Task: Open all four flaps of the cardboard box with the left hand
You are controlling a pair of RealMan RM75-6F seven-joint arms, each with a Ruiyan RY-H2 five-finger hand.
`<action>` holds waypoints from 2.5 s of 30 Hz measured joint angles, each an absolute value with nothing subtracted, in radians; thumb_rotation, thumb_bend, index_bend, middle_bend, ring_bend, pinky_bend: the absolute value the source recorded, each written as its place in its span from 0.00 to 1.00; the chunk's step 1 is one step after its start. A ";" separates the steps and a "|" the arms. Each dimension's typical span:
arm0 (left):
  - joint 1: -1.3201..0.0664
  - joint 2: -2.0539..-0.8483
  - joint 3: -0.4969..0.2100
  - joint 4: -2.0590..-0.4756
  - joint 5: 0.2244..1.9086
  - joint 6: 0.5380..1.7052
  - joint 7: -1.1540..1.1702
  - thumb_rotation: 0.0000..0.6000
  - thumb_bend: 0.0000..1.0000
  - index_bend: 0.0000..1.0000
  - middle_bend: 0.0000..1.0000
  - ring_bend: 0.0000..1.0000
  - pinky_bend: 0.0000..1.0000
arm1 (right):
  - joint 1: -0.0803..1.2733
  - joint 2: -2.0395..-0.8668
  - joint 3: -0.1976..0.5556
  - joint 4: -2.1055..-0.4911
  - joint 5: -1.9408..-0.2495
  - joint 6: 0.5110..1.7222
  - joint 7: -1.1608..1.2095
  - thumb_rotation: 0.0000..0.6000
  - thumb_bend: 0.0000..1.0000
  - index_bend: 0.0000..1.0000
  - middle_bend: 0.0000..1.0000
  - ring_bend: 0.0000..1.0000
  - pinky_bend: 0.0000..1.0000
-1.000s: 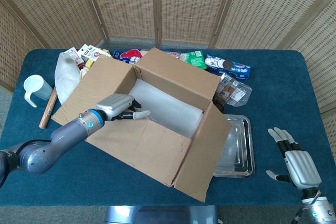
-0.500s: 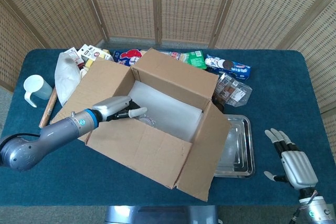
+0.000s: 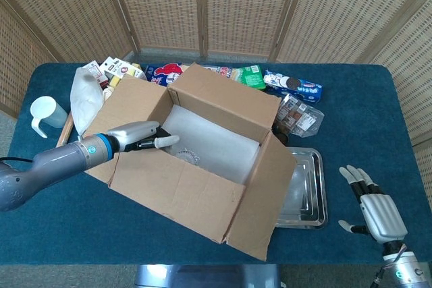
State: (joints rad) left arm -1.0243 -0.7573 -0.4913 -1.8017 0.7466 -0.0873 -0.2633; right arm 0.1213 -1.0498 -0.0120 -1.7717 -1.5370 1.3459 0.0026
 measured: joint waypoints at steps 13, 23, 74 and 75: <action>-1.076 -0.721 -0.458 -1.801 0.790 -0.148 -0.321 0.00 0.00 0.49 0.65 0.39 0.43 | 0.120 -1.047 -0.013 -1.775 -1.542 1.352 0.005 1.00 0.00 0.00 0.00 0.00 0.24; -1.097 -0.688 -0.460 -1.807 0.803 -0.158 -0.357 0.00 0.00 0.50 0.67 0.40 0.43 | 0.120 -1.048 -0.013 -1.776 -1.541 1.353 0.002 1.00 0.00 0.00 0.00 0.00 0.25; -0.964 -0.609 -0.690 -1.789 0.611 -0.571 -0.283 0.00 0.00 0.50 0.73 0.41 0.43 | 0.122 -1.057 -0.019 -1.784 -1.548 1.351 -0.024 1.00 0.00 0.00 0.00 0.00 0.25; -0.957 -0.608 -0.698 -1.788 0.600 -0.586 -0.275 0.00 0.00 0.50 0.73 0.41 0.43 | 0.122 -1.058 -0.019 -1.784 -1.548 1.351 -0.024 1.00 0.00 0.00 0.00 0.00 0.25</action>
State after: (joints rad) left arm -0.9573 -0.6079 -0.6982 -1.7880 0.5996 -0.5861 -0.2750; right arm 0.1218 -1.0576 -0.0192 -1.7845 -1.5479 1.3514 -0.0245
